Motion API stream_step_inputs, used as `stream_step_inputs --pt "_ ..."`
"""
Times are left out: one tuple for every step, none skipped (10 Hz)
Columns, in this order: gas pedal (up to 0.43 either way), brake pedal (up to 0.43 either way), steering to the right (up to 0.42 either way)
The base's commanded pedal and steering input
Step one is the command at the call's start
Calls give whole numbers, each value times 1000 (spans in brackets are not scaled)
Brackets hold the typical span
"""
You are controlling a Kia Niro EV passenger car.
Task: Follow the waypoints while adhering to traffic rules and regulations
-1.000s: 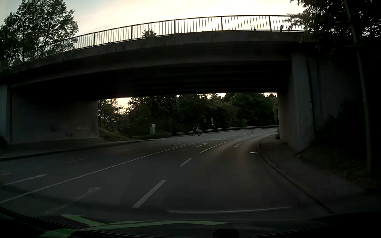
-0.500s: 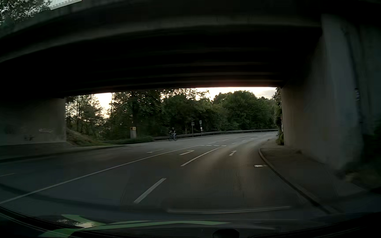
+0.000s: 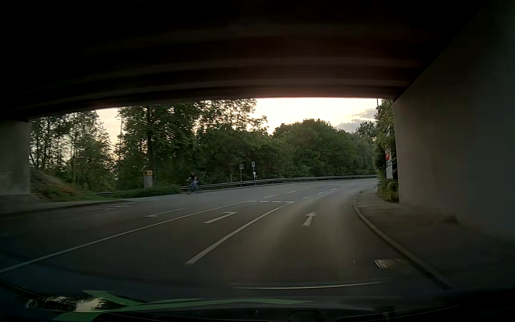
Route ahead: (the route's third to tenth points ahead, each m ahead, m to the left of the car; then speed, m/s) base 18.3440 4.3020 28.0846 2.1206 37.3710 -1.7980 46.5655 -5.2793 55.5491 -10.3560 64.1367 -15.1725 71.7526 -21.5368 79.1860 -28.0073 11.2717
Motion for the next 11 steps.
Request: stream_step_inputs --pt "197 0 36" --pt "197 0 36" --pt "197 0 36" --pt "197 0 40" --pt "197 0 42" --pt "189 0 43" --pt "189 0 43" --pt "189 0 44" --pt "189 0 45" --pt "189 0 46" --pt "189 0 47"
